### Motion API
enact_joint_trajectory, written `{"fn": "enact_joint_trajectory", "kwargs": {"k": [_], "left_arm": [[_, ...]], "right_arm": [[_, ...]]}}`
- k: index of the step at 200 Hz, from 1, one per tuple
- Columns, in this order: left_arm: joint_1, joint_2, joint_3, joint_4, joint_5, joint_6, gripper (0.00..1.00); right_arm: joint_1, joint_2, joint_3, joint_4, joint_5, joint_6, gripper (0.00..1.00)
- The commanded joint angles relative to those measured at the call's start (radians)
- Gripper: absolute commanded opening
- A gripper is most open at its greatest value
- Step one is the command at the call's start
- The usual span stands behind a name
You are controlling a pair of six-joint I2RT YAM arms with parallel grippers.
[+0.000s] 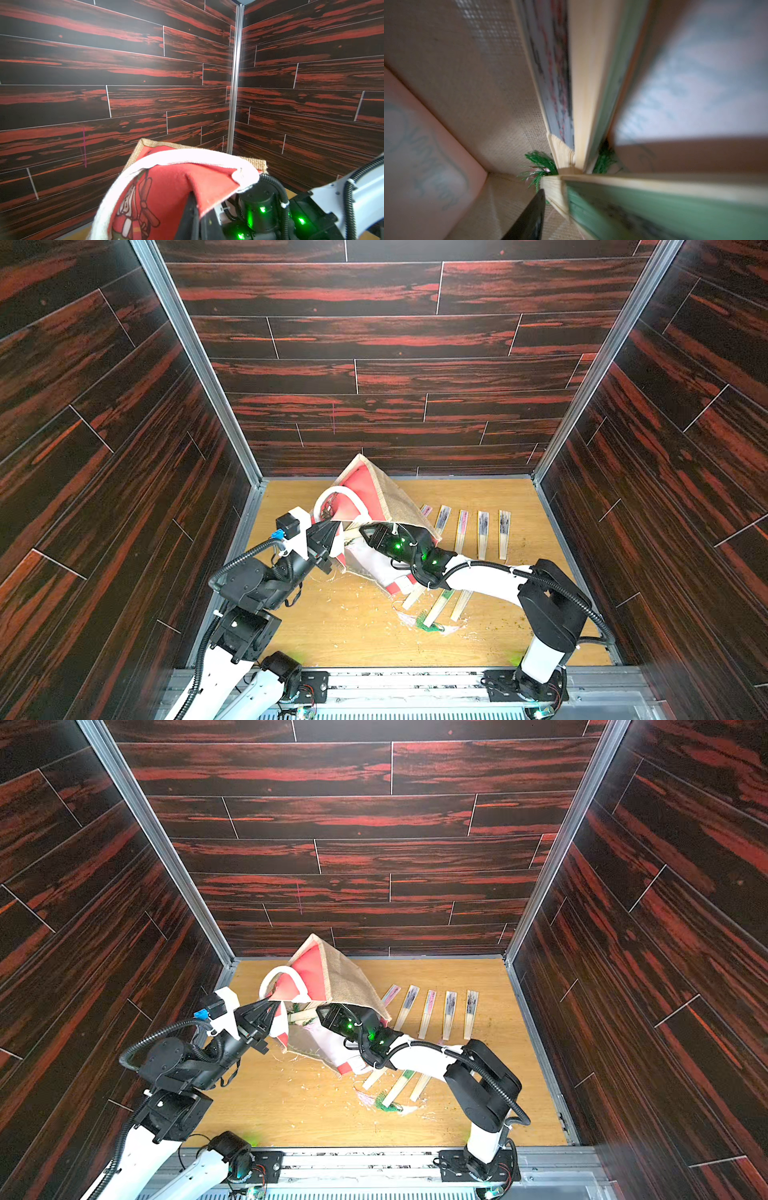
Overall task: Take out the folding fans from the tote bags
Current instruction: Pick up the folding fan from the canvas bag.
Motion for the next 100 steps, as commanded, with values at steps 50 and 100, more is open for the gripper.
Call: {"fn": "enact_joint_trajectory", "kwargs": {"k": [50,100], "left_arm": [[0.005,-0.117,-0.001,0.155,0.216,-0.071,0.0],[0.004,-0.186,-0.002,0.115,0.302,-0.109,0.0]], "right_arm": [[-0.036,0.081,0.063,0.091,0.056,0.065,0.5],[-0.056,0.057,0.003,0.246,0.048,0.047,0.48]]}}
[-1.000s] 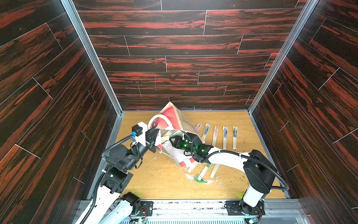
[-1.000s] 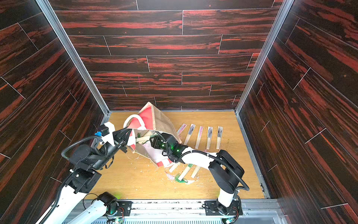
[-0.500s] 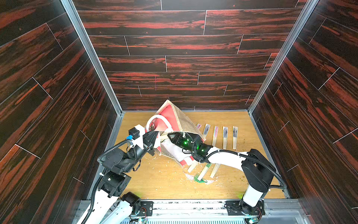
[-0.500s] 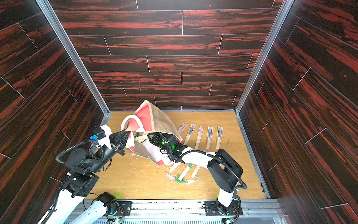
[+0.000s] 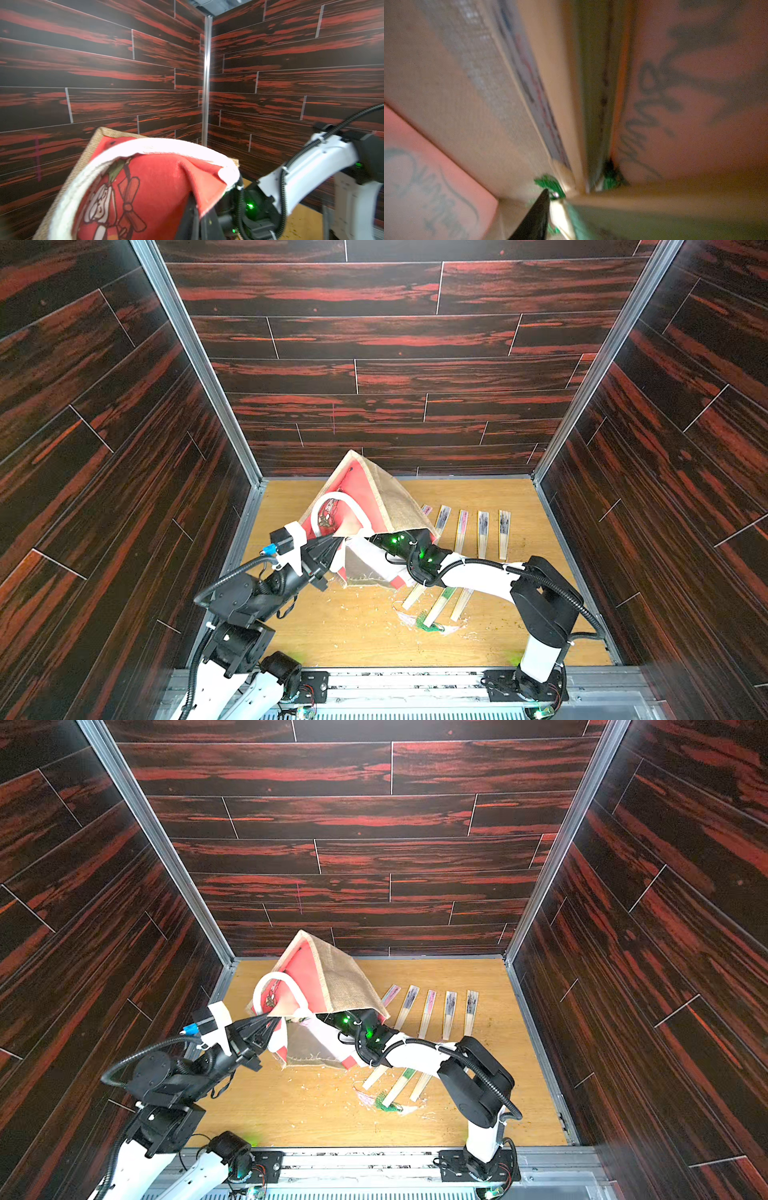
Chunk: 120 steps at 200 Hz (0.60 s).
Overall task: Take out the folding fans from the tote bags
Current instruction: Pick up the folding fan from the canvas bag.
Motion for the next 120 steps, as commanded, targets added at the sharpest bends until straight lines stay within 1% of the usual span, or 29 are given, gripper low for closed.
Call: {"fn": "enact_joint_trajectory", "kwargs": {"k": [1,13,25,48,62,75,101,120], "left_arm": [[-0.002,-0.086,0.029,0.135,0.117,-0.033,0.0],[-0.002,-0.103,0.029,0.114,0.132,-0.04,0.0],[-0.003,-0.119,0.023,0.095,0.121,-0.039,0.0],[-0.004,-0.14,0.014,0.056,0.054,-0.023,0.0],[-0.003,-0.138,0.014,0.036,0.019,-0.011,0.0],[-0.004,-0.13,0.017,0.024,-0.005,-0.003,0.0],[-0.004,-0.109,0.021,0.019,-0.041,0.006,0.0],[-0.005,-0.093,0.023,0.012,-0.096,0.01,0.0]], "right_arm": [[-0.057,0.012,-0.038,0.088,0.049,0.042,0.47],[-0.062,0.0,-0.052,0.106,0.046,0.042,0.45],[-0.066,-0.013,-0.059,0.095,0.048,0.039,0.42],[-0.068,-0.029,-0.066,0.081,0.05,0.024,0.34],[-0.067,-0.037,-0.07,0.074,0.05,0.014,0.27],[-0.067,-0.046,-0.078,0.074,0.051,0.007,0.23],[-0.068,-0.066,-0.098,0.059,0.064,-0.005,0.17],[-0.068,-0.079,-0.11,0.043,0.064,-0.01,0.15]]}}
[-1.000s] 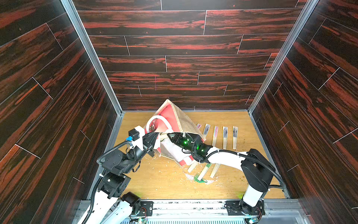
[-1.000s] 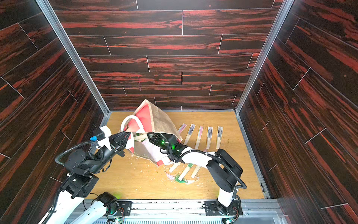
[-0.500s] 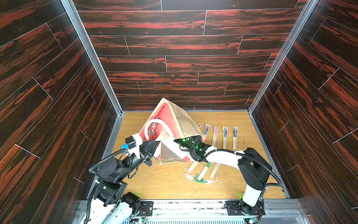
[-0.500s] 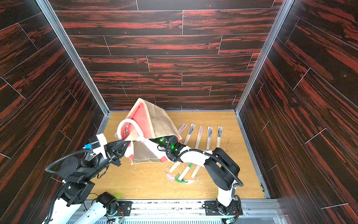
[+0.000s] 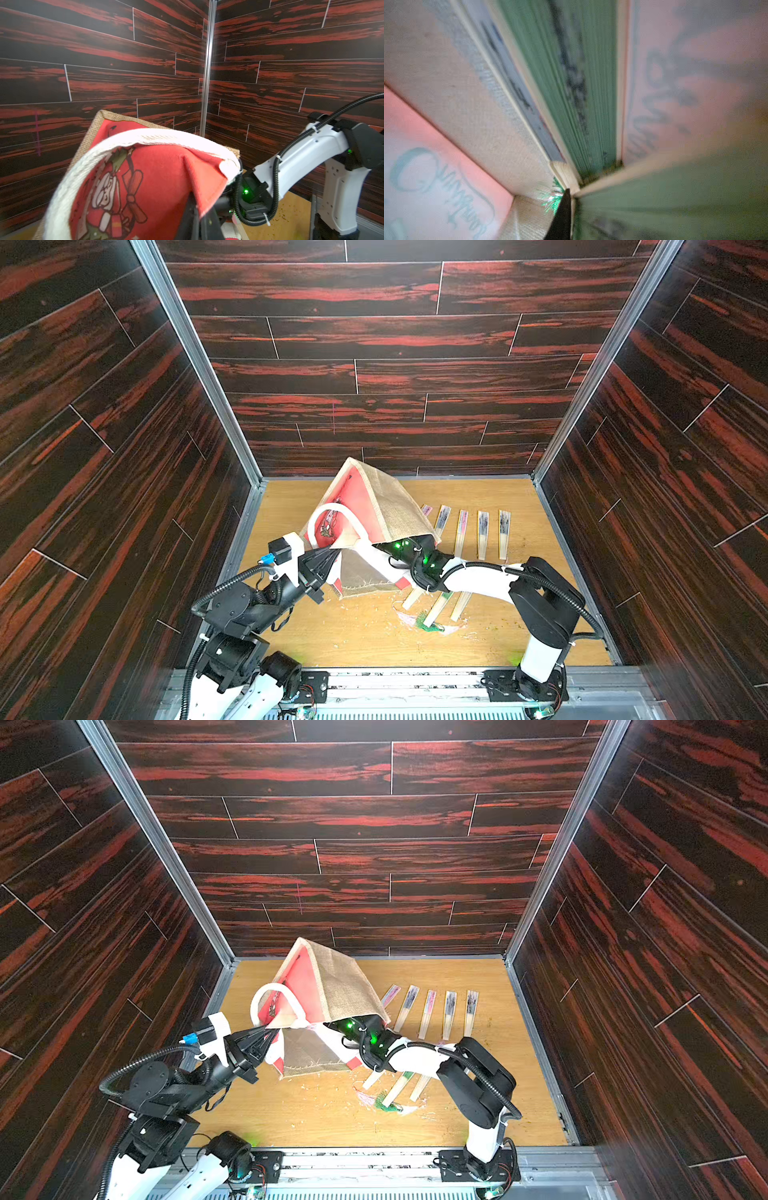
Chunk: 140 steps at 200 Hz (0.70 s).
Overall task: Take out the folding fans from the tote bags
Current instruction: Pick up the folding fan from the canvas bag.
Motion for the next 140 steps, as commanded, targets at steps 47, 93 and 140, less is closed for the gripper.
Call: {"fn": "enact_joint_trajectory", "kwargs": {"k": [47,93,140], "left_arm": [[-0.004,0.048,0.091,0.055,-0.303,0.05,0.0],[-0.003,0.152,0.159,0.002,-0.518,0.089,0.0],[-0.004,0.251,0.234,-0.04,-0.625,0.096,0.0]], "right_arm": [[-0.039,-0.1,-0.025,-0.108,0.086,-0.055,0.11],[0.007,-0.134,0.004,-0.214,0.109,-0.201,0.1],[0.04,-0.174,0.015,-0.259,0.063,-0.334,0.1]]}}
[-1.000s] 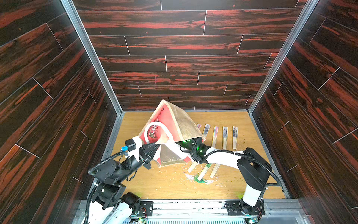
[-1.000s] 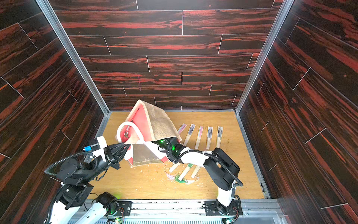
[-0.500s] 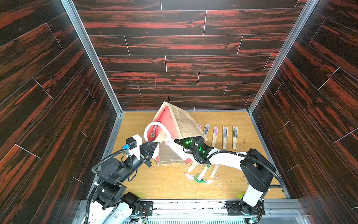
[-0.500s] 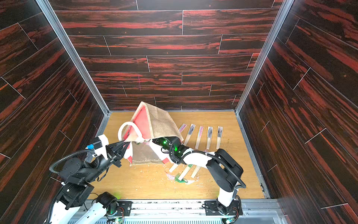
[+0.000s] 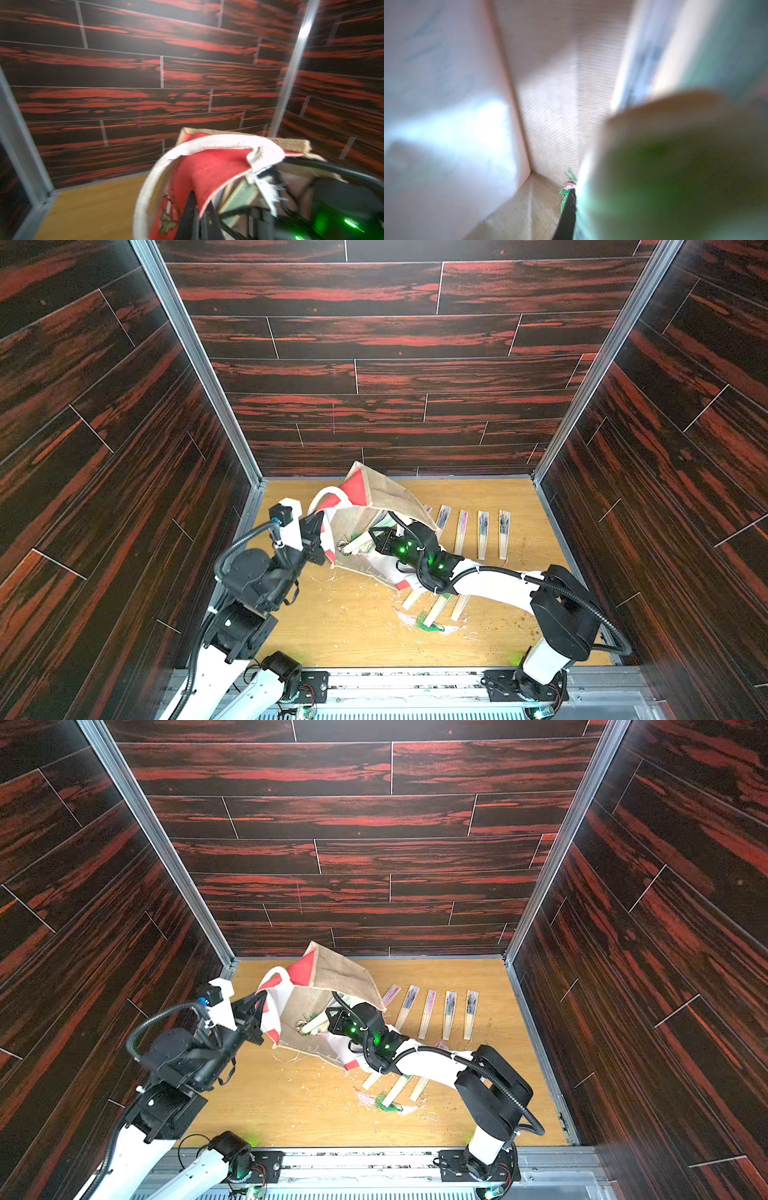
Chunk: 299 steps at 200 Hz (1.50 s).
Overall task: Take out the folding fans from the tote bags
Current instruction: Pick up the folding fan from the canvas bag.
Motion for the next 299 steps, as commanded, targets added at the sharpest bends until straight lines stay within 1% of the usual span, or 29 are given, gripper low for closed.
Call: {"fn": "enact_joint_trajectory", "kwargs": {"k": [1,50,82,130,161,189,219,244,274,299], "left_arm": [[0.005,0.016,0.062,0.05,-0.128,0.026,0.0],[0.005,0.057,0.082,0.026,-0.135,0.023,0.0],[0.006,0.057,0.086,0.015,-0.138,0.03,0.0],[0.005,0.059,0.12,-0.046,-0.156,0.071,0.0],[0.005,0.053,0.128,-0.069,-0.227,0.072,0.0],[0.004,0.063,0.158,-0.13,-0.292,0.095,0.0],[0.005,0.035,0.146,-0.134,-0.286,0.102,0.0],[0.006,0.01,0.135,-0.131,-0.286,0.106,0.0],[0.007,0.002,0.131,-0.158,-0.293,0.111,0.0],[0.007,0.002,0.117,-0.166,-0.299,0.11,0.0]], "right_arm": [[0.012,-0.066,0.023,-0.027,-0.007,-0.115,0.1],[0.016,-0.097,0.027,0.02,-0.15,-0.237,0.08],[0.024,-0.1,0.064,0.0,-0.232,-0.311,0.06],[0.033,-0.121,0.123,-0.087,-0.305,-0.389,0.04],[0.035,-0.154,0.132,-0.13,-0.331,-0.412,0.04],[0.035,-0.209,0.125,-0.182,-0.326,-0.418,0.04],[0.024,-0.291,0.113,-0.266,-0.256,-0.423,0.03],[-0.027,-0.361,0.086,-0.327,-0.247,-0.394,0.01],[-0.126,-0.478,0.025,-0.351,-0.298,-0.31,0.0],[-0.179,-0.59,-0.029,-0.37,-0.308,-0.269,0.0]]}}
